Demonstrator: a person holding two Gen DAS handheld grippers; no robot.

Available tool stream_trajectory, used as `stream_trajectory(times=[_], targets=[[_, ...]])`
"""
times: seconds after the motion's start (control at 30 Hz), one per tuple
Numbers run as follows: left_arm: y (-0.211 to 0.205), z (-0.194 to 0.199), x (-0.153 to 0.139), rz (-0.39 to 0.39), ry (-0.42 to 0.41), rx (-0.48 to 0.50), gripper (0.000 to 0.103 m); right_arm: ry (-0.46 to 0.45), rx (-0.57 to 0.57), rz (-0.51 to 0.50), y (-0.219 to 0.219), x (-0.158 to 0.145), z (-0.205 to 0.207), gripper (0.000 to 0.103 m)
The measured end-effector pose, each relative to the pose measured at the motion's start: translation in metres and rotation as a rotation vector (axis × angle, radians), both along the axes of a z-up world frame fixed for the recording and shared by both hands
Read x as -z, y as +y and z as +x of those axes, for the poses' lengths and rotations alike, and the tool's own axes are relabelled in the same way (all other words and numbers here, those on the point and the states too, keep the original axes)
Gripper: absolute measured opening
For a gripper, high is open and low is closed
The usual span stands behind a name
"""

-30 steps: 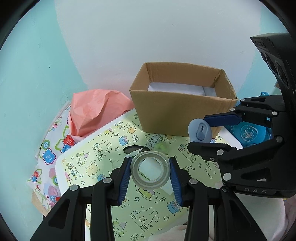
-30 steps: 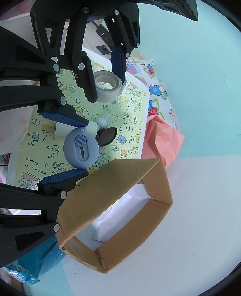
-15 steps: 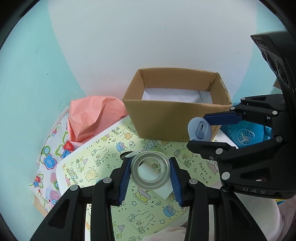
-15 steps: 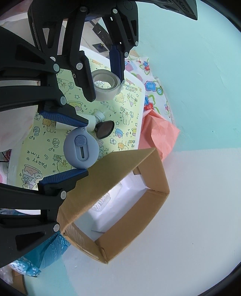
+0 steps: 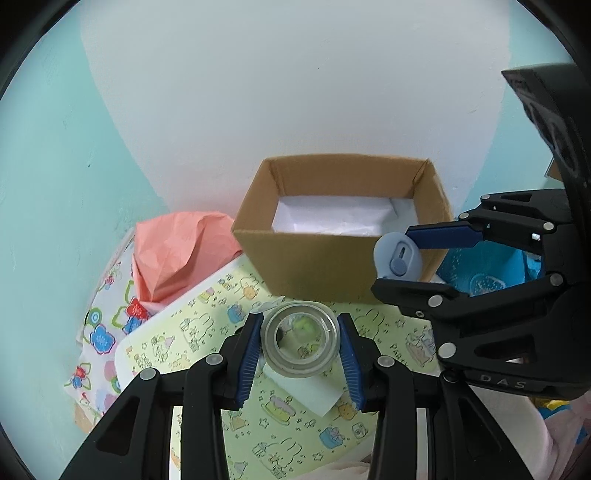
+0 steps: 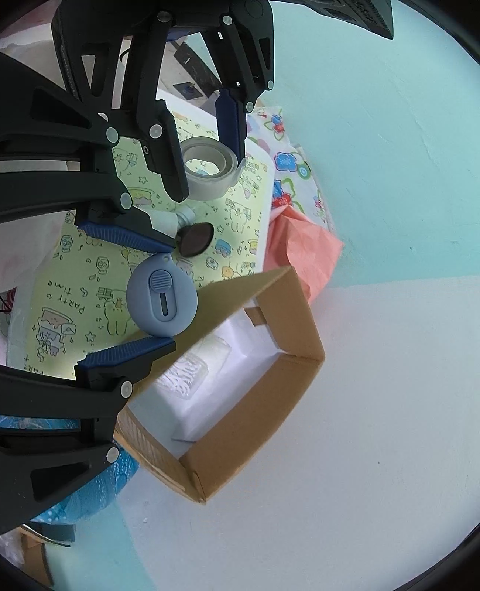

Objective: Organize objects
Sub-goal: 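Carry the tape roll over the box with left tool while right tool carries blue case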

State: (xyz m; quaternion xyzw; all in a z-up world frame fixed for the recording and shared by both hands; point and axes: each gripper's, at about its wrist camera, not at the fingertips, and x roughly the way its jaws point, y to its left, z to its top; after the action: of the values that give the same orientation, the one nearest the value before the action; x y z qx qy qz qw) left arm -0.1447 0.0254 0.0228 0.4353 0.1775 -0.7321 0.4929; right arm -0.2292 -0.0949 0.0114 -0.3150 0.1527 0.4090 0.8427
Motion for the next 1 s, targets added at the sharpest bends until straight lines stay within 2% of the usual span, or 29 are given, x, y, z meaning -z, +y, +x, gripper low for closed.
stream_trajectory(times=[0.53,1.0], targets=[[-0.02,-0.034,-0.011,-0.029,0.0,0.051,0.041,-0.026,0.024,0.035,-0.018,-0.027,0.02,0.05],[-0.047,-0.057,-0.005,-0.028,-0.015,0.097,0.041,-0.027,0.057,0.046,-0.023,-0.042,0.05,0.05]])
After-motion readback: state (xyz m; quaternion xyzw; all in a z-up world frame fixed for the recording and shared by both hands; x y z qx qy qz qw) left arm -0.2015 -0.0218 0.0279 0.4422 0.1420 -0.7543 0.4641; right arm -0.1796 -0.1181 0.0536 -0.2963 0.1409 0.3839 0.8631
